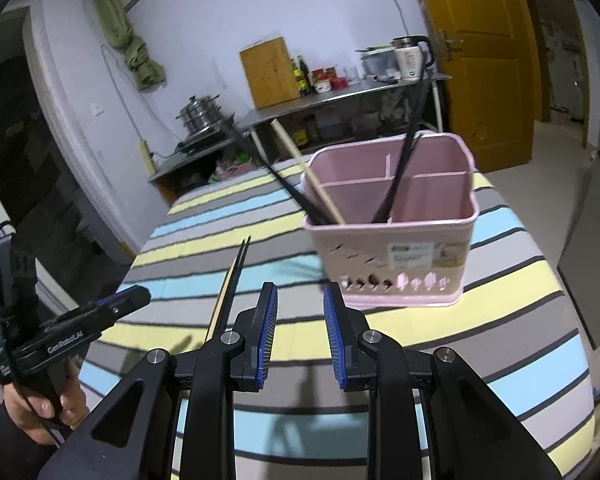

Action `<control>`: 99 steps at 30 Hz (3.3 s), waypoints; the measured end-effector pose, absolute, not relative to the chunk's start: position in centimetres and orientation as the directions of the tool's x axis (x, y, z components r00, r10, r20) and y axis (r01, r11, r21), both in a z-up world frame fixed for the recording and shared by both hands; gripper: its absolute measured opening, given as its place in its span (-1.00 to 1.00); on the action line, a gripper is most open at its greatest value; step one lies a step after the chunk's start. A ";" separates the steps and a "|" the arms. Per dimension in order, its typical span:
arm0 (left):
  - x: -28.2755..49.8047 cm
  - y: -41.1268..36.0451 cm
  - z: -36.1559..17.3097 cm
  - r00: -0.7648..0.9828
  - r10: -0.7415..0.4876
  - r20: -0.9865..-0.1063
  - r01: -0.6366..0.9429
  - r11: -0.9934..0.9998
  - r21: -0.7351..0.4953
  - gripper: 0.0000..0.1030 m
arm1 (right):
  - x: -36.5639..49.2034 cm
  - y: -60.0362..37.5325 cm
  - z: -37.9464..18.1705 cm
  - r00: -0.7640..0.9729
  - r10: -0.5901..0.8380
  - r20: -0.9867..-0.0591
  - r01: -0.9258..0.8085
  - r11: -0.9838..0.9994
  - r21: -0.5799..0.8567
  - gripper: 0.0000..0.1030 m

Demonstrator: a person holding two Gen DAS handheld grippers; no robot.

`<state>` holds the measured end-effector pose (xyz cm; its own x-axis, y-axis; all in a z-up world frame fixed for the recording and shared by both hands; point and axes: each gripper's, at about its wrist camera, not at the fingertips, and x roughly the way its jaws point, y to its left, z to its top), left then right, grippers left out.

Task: Organize utensils
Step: 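Move both tools back down to the remaining chopsticks, then grasp a thin metal chopstick with the left tool while the right tool grasps a black chopstick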

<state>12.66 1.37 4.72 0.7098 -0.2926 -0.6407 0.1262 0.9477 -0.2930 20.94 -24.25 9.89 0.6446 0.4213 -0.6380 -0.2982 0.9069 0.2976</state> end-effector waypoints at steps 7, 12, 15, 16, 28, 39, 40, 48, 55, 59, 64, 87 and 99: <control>13.1 1.8 2.9 0.688 -0.268 -0.674 0.092 0.954 -0.286 -0.63 | 20.5 -22.9 8.4 0.605 0.439 -0.664 -0.328 0.898 0.294 -0.52; 14.0 2.4 1.2 0.670 -0.245 -0.701 0.059 0.959 -0.278 -0.63 | 20.7 -22.3 7.7 0.586 0.442 -0.679 -0.336 0.895 0.293 -0.52; 15.0 2.6 -0.1 0.653 -0.230 -0.722 0.041 0.962 -0.270 -0.62 | 21.0 -21.9 7.1 0.571 0.445 -0.690 -0.341 0.893 0.294 -0.52; 15.4 2.5 -0.5 0.647 -0.226 -0.728 0.036 0.963 -0.267 -0.62 | 21.0 -21.7 6.9 0.565 0.446 -0.694 -0.343 0.892 0.294 -0.52; 20.2 2.5 -5.0 0.608 -0.169 -0.776 -0.003 0.977 -0.214 -0.62 | 22.4 -20.1 4.2 0.504 0.446 -0.739 -0.357 0.887 0.292 -0.52; 20.3 3.4 -5.0 0.614 -0.124 -0.780 -0.030 0.983 -0.180 -0.66 | 23.5 -18.8 3.3 0.478 0.450 -0.755 -0.366 0.883 0.295 -0.52; 20.3 3.8 -4.9 0.614 -0.147 -0.775 -0.036 0.976 -0.213 -0.66 | 23.5 -18.8 3.3 0.476 0.451 -0.755 -0.368 0.882 0.294 -0.52; 21.4 2.7 -5.1 0.608 -0.170 -0.776 -0.009 0.975 -0.221 -0.63 | 23.7 -18.8 2.9 0.468 0.451 -0.760 -0.366 0.882 0.297 -0.52; 21.2 2.0 -5.1 0.628 -0.102 -0.771 -0.003 0.991 -0.134 -0.57 | 23.6 -18.9 2.9 0.471 0.447 -0.760 -0.360 0.884 0.297 -0.52; 20.7 2.4 -5.1 0.626 -0.088 -0.775 -0.012 0.992 -0.123 -0.57 | 23.6 -19.0 2.9 0.472 0.453 -0.756 -0.367 0.881 0.299 -0.52; 20.4 3.0 -5.0 0.619 -0.076 -0.781 -0.026 0.993 -0.117 -0.59 | 23.5 -18.9 2.8 0.470 0.457 -0.755 -0.368 0.879 0.303 -0.52; 19.7 8.4 -5.0 0.605 -0.025 -0.796 -0.088 0.991 -0.097 -0.90 | 26.2 -14.4 2.1 0.436 0.477 -0.763 -0.426 0.856 0.292 -0.52; 20.6 10.3 -5.0 0.600 -0.093 -0.795 -0.093 0.978 -0.184 -0.89 | 32.3 -8.2 -1.3 0.381 0.451 -0.807 -0.426 0.860 0.279 -0.52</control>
<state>20.62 10.33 -5.01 0.5996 -0.0926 -0.7949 -0.0932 0.9784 -0.1843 32.29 -8.18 -1.29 0.3814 0.4510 -0.8069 -0.4263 0.8604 0.2793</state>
